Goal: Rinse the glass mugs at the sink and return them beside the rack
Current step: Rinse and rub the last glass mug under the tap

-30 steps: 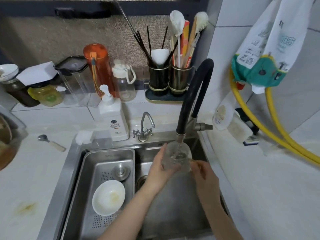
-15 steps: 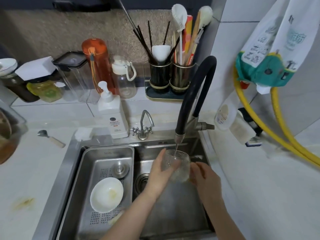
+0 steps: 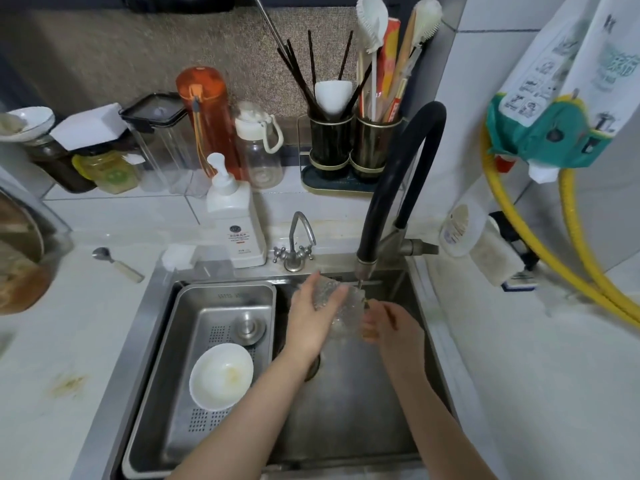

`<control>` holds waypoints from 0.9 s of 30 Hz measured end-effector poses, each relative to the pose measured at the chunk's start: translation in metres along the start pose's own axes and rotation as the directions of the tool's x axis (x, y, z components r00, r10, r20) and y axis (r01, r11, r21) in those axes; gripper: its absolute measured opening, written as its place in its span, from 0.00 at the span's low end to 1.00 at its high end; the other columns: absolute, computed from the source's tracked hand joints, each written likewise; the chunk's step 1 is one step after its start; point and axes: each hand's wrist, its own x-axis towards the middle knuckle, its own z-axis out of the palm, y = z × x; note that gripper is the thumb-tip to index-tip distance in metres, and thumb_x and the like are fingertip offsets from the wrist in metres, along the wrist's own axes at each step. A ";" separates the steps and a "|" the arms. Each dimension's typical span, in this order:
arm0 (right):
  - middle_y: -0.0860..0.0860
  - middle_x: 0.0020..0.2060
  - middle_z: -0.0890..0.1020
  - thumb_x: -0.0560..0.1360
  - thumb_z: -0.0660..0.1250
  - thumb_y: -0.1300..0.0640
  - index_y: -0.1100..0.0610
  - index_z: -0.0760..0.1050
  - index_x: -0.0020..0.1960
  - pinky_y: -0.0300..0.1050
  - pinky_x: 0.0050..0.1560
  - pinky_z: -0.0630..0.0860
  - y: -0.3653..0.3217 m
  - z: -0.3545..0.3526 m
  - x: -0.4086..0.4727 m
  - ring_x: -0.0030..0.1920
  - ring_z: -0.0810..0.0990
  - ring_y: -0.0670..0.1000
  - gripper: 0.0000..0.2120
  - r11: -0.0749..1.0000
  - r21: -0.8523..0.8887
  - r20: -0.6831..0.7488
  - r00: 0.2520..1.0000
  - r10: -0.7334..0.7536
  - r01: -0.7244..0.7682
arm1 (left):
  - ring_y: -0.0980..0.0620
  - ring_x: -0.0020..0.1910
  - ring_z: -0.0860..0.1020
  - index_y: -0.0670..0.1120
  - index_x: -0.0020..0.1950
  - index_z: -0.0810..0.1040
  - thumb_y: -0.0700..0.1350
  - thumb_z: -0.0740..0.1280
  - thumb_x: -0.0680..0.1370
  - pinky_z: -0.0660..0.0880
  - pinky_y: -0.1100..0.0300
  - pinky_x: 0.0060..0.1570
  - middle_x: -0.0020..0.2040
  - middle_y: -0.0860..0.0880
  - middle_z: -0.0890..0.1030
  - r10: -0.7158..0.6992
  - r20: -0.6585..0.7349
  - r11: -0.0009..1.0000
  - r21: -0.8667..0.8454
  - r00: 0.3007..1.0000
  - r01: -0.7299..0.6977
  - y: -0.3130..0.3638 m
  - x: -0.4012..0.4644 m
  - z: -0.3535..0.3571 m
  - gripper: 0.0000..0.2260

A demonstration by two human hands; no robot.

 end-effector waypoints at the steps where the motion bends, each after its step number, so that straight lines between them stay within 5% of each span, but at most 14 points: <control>1: 0.47 0.38 0.82 0.79 0.61 0.51 0.52 0.77 0.47 0.30 0.36 0.73 0.000 -0.002 0.000 0.39 0.80 0.44 0.08 1.000 -0.022 -0.024 1.000 0.004 -0.004 | 0.57 0.65 0.69 0.52 0.73 0.66 0.65 0.69 0.69 0.64 0.59 0.68 0.65 0.54 0.70 0.004 0.005 0.999 0.032 1.000 -0.004 0.001 0.001 0.005 0.36; 4: 0.50 0.38 0.83 0.79 0.62 0.51 0.56 0.78 0.48 0.35 0.38 0.77 0.019 -0.011 -0.007 0.39 0.81 0.47 0.10 0.997 -0.003 -0.082 0.993 0.082 -0.082 | 0.54 0.65 0.71 0.52 0.72 0.66 0.70 0.67 0.61 0.67 0.53 0.69 0.66 0.52 0.71 -0.037 0.112 0.992 0.124 0.993 0.023 -0.003 -0.006 0.011 0.43; 9: 0.56 0.38 0.84 0.78 0.64 0.55 0.60 0.78 0.46 0.41 0.34 0.80 0.026 0.003 -0.010 0.36 0.83 0.51 0.10 0.874 0.300 0.104 0.924 0.369 -0.382 | 0.53 0.62 0.74 0.51 0.67 0.72 0.66 0.70 0.63 0.69 0.54 0.65 0.62 0.51 0.77 -0.015 0.067 0.975 0.223 0.998 0.000 -0.014 0.001 -0.006 0.36; 14: 0.59 0.40 0.83 0.79 0.63 0.55 0.64 0.78 0.48 0.43 0.35 0.82 0.030 0.001 -0.017 0.40 0.84 0.55 0.12 0.720 0.438 0.222 0.841 0.494 -0.539 | 0.46 0.64 0.71 0.53 0.67 0.72 0.66 0.68 0.69 0.67 0.52 0.66 0.62 0.47 0.74 0.006 0.061 0.877 0.479 0.998 -0.035 -0.007 0.004 0.004 0.30; 17: 0.61 0.44 0.84 0.78 0.64 0.57 0.64 0.78 0.50 0.43 0.37 0.83 0.032 0.006 -0.019 0.44 0.84 0.57 0.10 0.736 0.433 0.228 0.853 0.470 -0.521 | 0.50 0.65 0.71 0.52 0.68 0.72 0.64 0.71 0.68 0.67 0.55 0.67 0.63 0.49 0.74 -0.024 0.110 0.930 0.368 0.994 -0.018 -0.019 0.003 -0.010 0.32; 22: 0.58 0.45 0.83 0.78 0.65 0.59 0.59 0.77 0.49 0.40 0.40 0.81 0.023 0.000 -0.005 0.43 0.83 0.52 0.05 0.869 0.402 0.136 0.957 0.257 -0.290 | 0.57 0.66 0.69 0.51 0.73 0.64 0.54 0.76 0.68 0.64 0.58 0.70 0.67 0.55 0.70 0.002 0.238 0.980 0.192 0.971 -0.049 -0.021 0.003 -0.023 0.37; 27: 0.55 0.45 0.84 0.75 0.67 0.59 0.57 0.79 0.50 0.37 0.43 0.79 0.038 -0.015 -0.019 0.46 0.83 0.51 0.04 0.934 0.318 0.089 0.986 0.144 -0.165 | 0.59 0.66 0.72 0.52 0.74 0.62 0.52 0.78 0.63 0.68 0.53 0.69 0.69 0.55 0.72 0.030 0.341 0.990 0.120 0.939 -0.075 -0.039 -0.006 -0.020 0.44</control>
